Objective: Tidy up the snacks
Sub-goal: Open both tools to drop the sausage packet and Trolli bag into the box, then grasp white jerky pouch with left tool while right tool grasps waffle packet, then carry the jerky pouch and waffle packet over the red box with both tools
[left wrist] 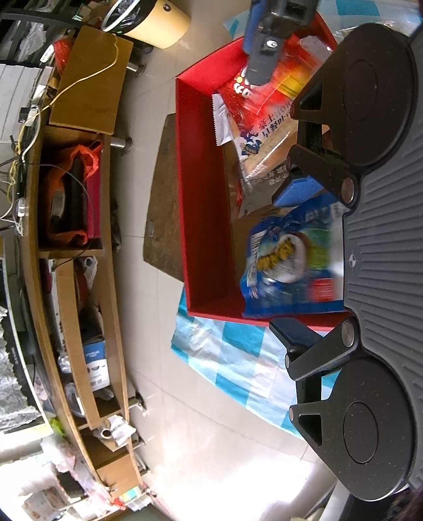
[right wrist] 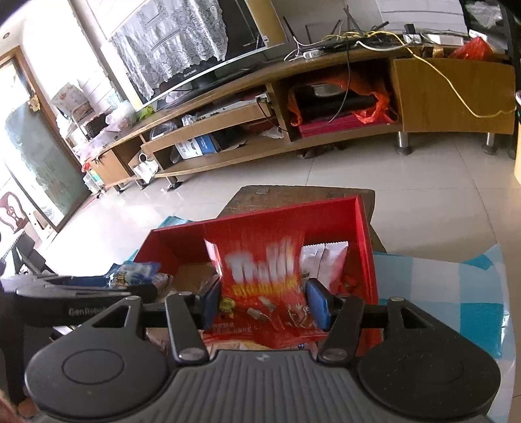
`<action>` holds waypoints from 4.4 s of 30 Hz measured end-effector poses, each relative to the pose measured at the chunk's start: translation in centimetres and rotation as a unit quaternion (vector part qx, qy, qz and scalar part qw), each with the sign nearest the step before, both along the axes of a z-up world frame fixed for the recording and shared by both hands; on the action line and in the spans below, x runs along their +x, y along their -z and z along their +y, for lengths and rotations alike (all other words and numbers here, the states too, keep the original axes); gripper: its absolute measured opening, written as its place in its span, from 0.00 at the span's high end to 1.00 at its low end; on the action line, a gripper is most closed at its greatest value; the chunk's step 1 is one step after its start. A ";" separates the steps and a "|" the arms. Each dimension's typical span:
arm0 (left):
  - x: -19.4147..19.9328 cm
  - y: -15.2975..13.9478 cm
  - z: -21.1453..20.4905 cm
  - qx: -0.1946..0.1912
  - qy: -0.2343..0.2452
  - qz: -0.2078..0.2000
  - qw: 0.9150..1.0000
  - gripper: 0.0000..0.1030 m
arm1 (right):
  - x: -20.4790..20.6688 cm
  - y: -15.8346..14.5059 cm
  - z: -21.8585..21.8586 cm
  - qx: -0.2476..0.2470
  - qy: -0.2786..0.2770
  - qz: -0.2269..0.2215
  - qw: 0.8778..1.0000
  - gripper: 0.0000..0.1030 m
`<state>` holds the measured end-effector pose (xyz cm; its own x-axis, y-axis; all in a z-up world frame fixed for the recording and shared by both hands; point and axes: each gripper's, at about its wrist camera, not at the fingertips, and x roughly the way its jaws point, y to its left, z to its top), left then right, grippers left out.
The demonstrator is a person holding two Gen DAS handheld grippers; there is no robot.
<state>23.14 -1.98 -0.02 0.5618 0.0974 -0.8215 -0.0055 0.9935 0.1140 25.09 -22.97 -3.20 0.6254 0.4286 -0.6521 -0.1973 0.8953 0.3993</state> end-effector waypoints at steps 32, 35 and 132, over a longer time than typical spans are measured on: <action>-9.7 2.4 -5.2 -0.027 0.126 0.077 0.989 0.06 | -9.6 0.0 -3.7 -0.041 0.001 0.047 0.998 0.41; -10.2 2.8 -6.7 -0.009 0.193 0.071 0.979 0.06 | -10.0 0.1 -4.1 -0.040 -0.002 0.051 0.998 0.41; -13.8 -1.3 -3.5 -0.049 0.176 0.013 0.983 0.40 | -13.2 -1.6 -1.8 -0.029 -0.003 0.022 0.999 0.25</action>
<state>9.38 -5.47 1.29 0.5246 -0.1804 -0.8320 0.3424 0.9395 0.0122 11.89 -24.75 -1.61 0.5937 0.3926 -0.7025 -0.1859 0.9162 0.3549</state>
